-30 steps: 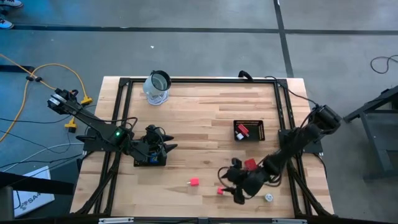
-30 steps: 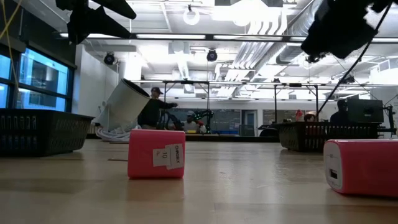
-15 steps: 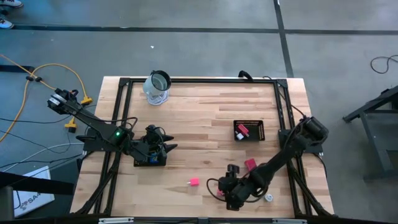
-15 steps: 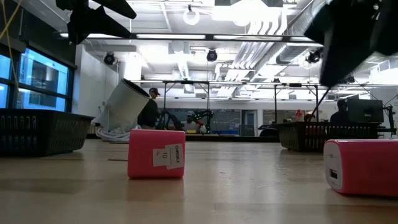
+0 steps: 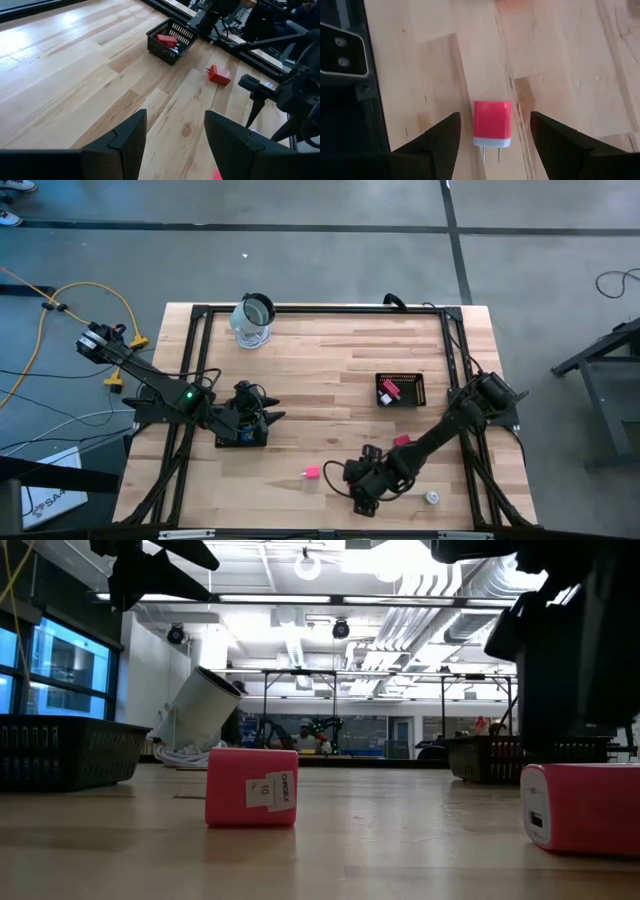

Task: Pick & Place Office items
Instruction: Put the pink white charger adapter into the right black bin

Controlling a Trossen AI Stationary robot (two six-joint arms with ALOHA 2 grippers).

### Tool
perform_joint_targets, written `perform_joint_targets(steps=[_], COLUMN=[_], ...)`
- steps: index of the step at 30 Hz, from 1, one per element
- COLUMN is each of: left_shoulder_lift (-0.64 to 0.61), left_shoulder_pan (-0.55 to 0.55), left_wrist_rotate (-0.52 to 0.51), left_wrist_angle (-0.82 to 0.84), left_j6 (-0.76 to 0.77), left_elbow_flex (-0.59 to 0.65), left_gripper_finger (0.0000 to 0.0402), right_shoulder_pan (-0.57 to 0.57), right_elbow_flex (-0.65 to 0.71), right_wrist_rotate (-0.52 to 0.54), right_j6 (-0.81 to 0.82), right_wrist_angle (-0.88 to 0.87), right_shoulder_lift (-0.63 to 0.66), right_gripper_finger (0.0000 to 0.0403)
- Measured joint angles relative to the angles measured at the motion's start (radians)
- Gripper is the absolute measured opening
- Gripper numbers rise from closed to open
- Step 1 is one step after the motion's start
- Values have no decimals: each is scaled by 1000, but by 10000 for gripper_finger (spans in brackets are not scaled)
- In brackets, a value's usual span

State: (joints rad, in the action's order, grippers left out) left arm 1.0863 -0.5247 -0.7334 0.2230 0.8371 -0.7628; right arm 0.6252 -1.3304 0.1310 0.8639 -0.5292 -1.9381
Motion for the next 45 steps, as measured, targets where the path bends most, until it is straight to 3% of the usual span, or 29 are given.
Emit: perform_joint_targets(steps=[45], left_shoulder_lift=[0], left_shoulder_pan=[0], left_wrist_rotate=[0], left_wrist_angle=[-7], left_j6=[0], left_elbow_flex=[0], left_gripper_finger=[194], right_shoulder_pan=[3], right_elbow_flex=[2], right_wrist_rotate=[-27], right_j6=[63], right_wrist_angle=[-14], right_shoulder_lift=[-74], right_gripper_finger=[226])
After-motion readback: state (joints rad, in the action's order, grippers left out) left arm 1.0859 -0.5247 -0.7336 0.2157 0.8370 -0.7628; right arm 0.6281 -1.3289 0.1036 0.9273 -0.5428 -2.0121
